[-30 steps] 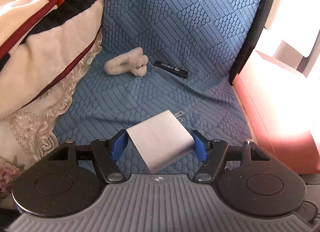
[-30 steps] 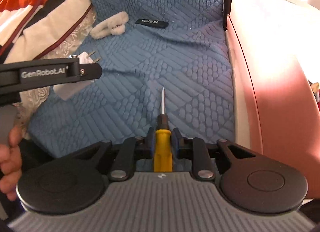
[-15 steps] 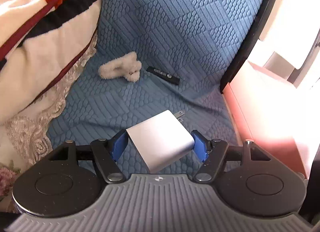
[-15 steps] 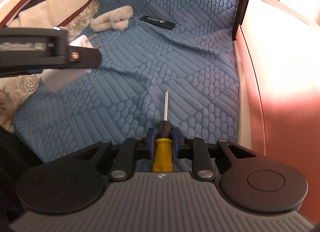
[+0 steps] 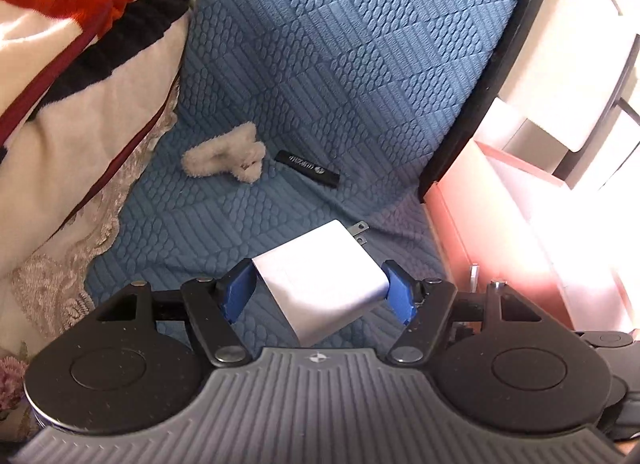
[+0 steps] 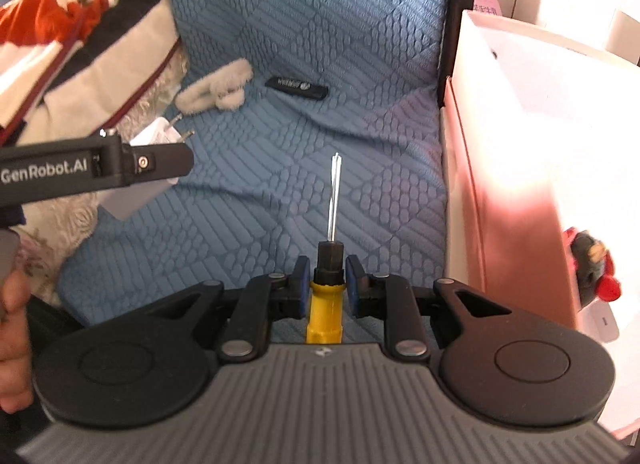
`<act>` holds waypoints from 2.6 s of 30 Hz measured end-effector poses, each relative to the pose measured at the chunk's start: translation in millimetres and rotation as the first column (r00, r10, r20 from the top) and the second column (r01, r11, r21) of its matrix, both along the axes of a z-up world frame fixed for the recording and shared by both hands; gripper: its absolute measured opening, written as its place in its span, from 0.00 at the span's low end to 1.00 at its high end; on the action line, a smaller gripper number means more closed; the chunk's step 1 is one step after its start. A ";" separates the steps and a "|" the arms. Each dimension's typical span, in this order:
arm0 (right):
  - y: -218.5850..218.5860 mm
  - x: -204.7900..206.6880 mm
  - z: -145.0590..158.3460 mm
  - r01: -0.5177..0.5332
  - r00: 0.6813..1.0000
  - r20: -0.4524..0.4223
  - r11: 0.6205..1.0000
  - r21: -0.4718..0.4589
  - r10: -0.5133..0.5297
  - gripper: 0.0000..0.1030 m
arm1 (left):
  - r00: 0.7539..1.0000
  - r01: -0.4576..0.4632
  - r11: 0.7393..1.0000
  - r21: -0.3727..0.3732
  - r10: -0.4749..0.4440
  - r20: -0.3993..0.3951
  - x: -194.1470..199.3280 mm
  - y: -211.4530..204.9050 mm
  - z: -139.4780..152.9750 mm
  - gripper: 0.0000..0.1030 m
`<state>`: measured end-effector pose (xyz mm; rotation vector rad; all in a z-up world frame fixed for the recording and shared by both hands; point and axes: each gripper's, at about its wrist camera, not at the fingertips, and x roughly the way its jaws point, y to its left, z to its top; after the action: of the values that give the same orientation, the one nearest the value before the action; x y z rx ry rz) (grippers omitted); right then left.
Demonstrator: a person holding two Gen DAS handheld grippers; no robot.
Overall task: Organize rigid objects
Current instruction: 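Carry the white charger with the left tool while the right carries the screwdriver over the box, then open both grippers to drop the charger and screwdriver into the box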
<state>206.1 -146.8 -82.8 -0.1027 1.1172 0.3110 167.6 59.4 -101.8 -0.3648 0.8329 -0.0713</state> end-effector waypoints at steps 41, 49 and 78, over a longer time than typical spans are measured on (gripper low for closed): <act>-105.3 26.6 161.8 -0.012 0.972 0.236 0.997 0.075 -0.007 0.22 | 0.978 0.148 0.989 0.010 -0.148 0.144 31.5 -119.2 119.1 0.71; -156.8 22.5 187.8 0.028 0.956 0.292 0.999 0.046 -0.040 0.22 | 0.967 0.206 0.979 0.000 -0.204 0.153 42.9 -174.2 128.0 0.71; -279.0 11.3 80.9 0.137 0.987 0.096 0.985 -0.109 -0.127 0.23 | 0.942 0.331 0.944 -0.010 -0.331 -0.050 65.3 -292.5 38.5 0.71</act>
<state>217.5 -425.8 -1.9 -0.1424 1.0480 0.1219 232.8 -233.1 -63.3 -0.2251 0.9387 -0.3774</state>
